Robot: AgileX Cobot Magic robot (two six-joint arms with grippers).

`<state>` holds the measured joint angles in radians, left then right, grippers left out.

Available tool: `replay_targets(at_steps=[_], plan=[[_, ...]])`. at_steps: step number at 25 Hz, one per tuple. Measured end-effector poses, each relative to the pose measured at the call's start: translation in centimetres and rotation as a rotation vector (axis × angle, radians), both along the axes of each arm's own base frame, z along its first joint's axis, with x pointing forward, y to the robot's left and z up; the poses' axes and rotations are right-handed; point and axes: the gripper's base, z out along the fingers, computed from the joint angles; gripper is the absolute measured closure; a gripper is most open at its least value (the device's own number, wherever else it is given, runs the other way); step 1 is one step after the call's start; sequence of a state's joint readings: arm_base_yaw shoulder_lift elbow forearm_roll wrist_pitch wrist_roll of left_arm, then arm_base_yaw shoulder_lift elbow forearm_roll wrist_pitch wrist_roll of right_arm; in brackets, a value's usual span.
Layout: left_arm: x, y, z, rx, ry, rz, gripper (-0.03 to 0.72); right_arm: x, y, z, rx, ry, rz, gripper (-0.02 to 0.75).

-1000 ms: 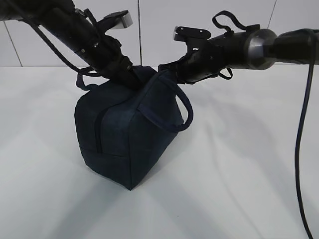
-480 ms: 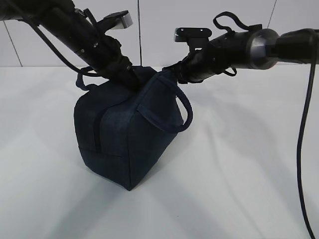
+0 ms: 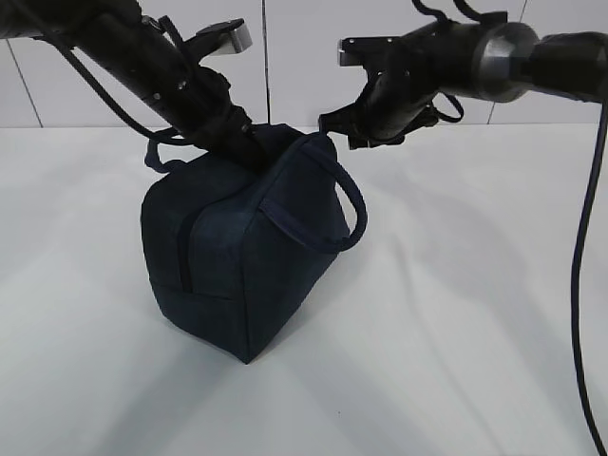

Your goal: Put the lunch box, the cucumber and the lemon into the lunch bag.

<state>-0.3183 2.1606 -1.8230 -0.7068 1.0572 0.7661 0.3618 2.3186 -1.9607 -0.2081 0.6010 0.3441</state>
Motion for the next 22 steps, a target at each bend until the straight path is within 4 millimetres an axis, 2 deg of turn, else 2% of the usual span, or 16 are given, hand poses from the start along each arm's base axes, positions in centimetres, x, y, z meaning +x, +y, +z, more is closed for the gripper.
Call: replay_targets(at_steps=[10,12,18,22], plan=[[0.4,0.3,-0.1,0.019,0.047,0.123,0.680,-0.4,-0.7,5.7,-0.119,0.098,0.004,0.501],[0.4,0.3,-0.1,0.018,0.058,0.139,0.647,-0.7,-0.9,6.4,-0.148,0.136,0.008,0.501],[0.4,0.3,0.0,0.013,0.067,0.161,0.430,-1.7,-1.5,7.4,-0.217,0.234,0.028,0.501],[0.1,0.6,1.6,0.018,0.027,0.160,0.396,-1.7,-1.5,7.5,-0.225,0.238,0.037,0.501]])
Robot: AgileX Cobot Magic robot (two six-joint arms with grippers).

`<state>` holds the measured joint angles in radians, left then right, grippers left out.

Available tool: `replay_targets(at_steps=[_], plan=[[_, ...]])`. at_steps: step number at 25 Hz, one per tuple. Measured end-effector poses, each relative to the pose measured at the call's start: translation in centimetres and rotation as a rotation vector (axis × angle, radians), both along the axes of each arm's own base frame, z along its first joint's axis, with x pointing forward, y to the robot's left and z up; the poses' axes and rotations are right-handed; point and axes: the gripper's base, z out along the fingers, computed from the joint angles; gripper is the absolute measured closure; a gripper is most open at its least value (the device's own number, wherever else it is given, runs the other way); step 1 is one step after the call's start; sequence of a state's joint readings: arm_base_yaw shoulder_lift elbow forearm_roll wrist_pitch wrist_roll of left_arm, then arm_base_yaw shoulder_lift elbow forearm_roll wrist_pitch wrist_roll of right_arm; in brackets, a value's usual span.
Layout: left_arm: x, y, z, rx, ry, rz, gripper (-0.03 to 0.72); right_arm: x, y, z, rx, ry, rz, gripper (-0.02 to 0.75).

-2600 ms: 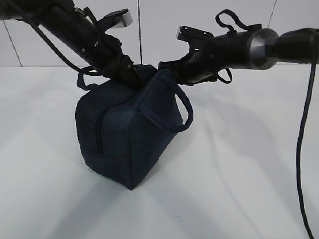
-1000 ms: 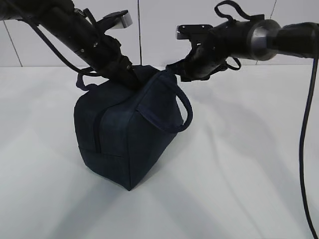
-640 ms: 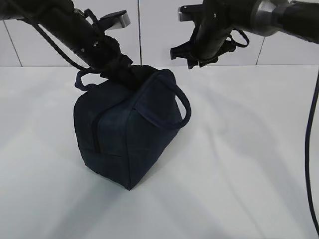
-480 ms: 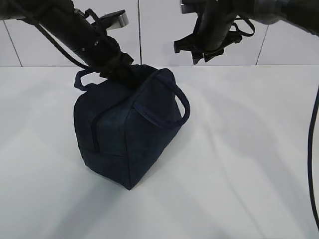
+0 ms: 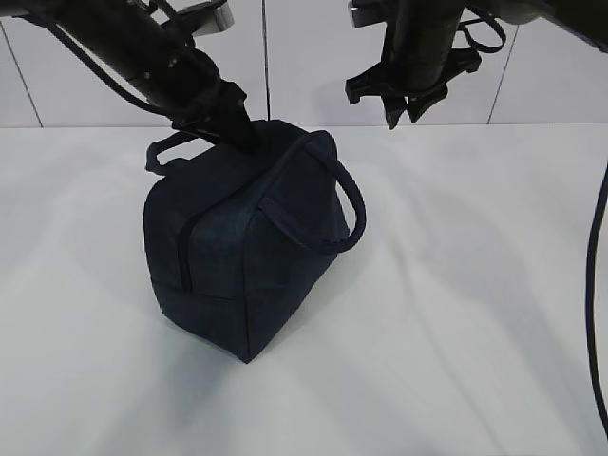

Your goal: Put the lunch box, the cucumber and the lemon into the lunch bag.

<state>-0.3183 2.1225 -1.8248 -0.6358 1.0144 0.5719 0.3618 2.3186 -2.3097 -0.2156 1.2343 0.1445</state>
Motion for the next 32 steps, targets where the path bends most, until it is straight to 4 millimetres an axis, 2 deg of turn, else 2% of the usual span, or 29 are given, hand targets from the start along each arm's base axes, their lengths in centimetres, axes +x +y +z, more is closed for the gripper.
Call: replay_targets(at_steps=[2,5,8,13,16,19,24,27,32], plan=[[-0.1,0.1,0.6,0.001,-0.014,-0.001,0.386,0.0,0.0,0.0,0.000,0.004,0.001,0.501],[-0.5,0.2,1.0,0.003,-0.002,-0.010,0.326,-0.3,0.0,0.6,0.011,-0.001,0.008,0.501],[-0.8,0.2,0.9,0.016,0.032,-0.028,0.264,-1.0,-0.1,2.4,0.029,-0.025,0.020,0.501],[-1.4,0.5,1.4,0.041,0.052,-0.058,0.244,-2.8,-0.7,6.7,0.061,-0.092,0.025,0.501],[-2.0,0.8,2.8,0.061,0.030,-0.062,0.242,-4.2,-1.2,9.1,0.083,-0.129,0.029,0.501],[-2.6,1.0,3.6,0.068,0.044,-0.067,0.246,-5.7,-1.7,10.8,0.098,-0.142,0.031,0.501],[-3.1,1.3,4.0,0.090,0.071,-0.065,0.298,-8.3,-2.6,12.1,0.094,-0.130,0.030,0.501],[-3.4,1.7,5.0,0.109,0.055,-0.044,0.330,-10.0,-3.3,12.8,0.096,-0.124,0.031,0.501],[-4.2,2.6,6.8,0.162,0.037,0.029,0.342,-13.1,-4.4,14.7,0.104,-0.147,0.031,0.501]])
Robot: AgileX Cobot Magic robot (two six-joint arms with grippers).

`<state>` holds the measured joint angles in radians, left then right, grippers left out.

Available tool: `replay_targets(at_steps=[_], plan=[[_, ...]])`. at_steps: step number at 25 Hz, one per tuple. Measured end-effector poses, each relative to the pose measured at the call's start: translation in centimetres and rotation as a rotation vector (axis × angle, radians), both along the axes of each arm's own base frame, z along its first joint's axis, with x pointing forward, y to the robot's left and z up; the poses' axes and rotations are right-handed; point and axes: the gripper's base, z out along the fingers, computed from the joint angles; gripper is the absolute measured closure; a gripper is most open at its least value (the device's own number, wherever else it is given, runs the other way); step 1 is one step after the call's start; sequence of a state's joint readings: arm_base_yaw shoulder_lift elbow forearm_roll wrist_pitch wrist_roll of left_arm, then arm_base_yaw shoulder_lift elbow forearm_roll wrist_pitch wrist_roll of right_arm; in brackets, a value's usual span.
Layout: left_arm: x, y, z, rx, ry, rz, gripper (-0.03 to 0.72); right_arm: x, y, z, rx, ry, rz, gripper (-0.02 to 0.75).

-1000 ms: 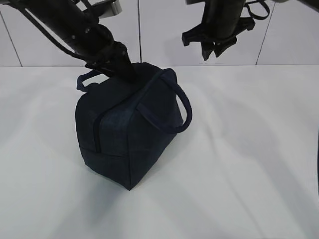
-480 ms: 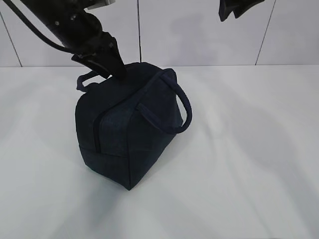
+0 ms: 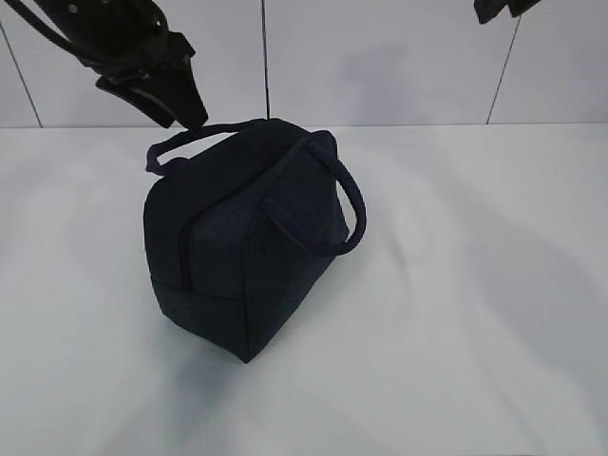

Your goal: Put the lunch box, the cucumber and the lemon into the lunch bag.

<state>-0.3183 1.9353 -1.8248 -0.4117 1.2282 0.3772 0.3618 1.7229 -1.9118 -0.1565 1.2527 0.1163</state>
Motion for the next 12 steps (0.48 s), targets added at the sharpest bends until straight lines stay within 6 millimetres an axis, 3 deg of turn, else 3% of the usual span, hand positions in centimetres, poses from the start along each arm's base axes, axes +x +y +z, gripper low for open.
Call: replay_targets(at_steps=[7,12], plan=[[-1.5,1.9,3.4,0.076,-0.053,0.181,0.344,-4.0,-1.6,3.0,0.020,-0.069,-0.002,0.495],[-3.5,2.6,6.7,0.044,-0.117,0.206,0.344,-6.8,-2.5,4.1,0.057,-0.089,-0.020,0.342]])
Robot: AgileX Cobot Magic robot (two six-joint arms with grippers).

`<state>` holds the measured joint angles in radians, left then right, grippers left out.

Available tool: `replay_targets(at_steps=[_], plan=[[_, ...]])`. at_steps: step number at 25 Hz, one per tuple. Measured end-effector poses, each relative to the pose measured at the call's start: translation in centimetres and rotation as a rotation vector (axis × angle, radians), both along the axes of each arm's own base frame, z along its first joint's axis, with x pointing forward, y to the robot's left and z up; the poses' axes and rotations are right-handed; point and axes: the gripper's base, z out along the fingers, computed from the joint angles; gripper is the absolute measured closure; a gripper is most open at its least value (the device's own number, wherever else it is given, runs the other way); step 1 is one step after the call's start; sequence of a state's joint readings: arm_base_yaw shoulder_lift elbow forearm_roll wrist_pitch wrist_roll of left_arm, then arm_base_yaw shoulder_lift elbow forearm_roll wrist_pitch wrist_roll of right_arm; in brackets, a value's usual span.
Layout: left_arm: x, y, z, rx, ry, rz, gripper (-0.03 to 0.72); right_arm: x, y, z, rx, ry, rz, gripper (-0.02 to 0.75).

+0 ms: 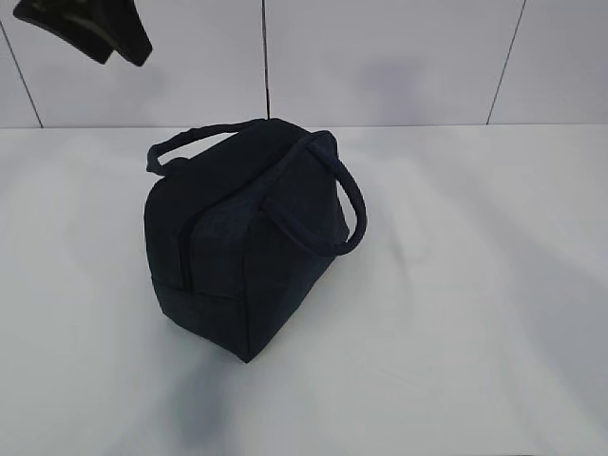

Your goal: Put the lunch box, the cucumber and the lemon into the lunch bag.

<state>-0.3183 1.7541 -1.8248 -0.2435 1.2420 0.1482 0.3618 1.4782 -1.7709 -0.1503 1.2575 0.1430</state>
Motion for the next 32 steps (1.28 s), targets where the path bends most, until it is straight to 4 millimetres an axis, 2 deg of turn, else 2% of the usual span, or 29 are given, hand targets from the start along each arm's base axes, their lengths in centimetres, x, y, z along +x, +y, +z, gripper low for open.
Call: replay_targets(at_steps=[4,7,12,17,26,32], plan=[[-1.6,0.5,2.3,-0.021,-0.053,0.007,0.344,-2.2,-0.9,0.2,0.008,-0.006,-0.016,0.260],[-2.7,1.0,3.7,-0.028,-0.089,0.015,0.344,-4.3,-1.7,0.5,0.016,-0.022,-0.018,0.251],[-5.3,2.1,5.0,-0.015,-0.122,0.032,0.344,-7.3,-2.8,0.0,0.017,-0.021,-0.019,0.250],[-8.9,3.5,5.3,0.004,-0.129,0.038,0.344,-9.9,-4.0,-1.2,-0.008,-0.016,-0.028,0.250],[-16.6,6.6,5.7,0.043,-0.206,0.056,0.344,-13.5,-5.5,-4.4,-0.033,0.026,-0.031,0.250],[-21.6,8.4,5.4,0.033,-0.271,0.063,0.344,-16.9,-6.7,-5.3,-0.017,-0.014,-0.031,0.250]])
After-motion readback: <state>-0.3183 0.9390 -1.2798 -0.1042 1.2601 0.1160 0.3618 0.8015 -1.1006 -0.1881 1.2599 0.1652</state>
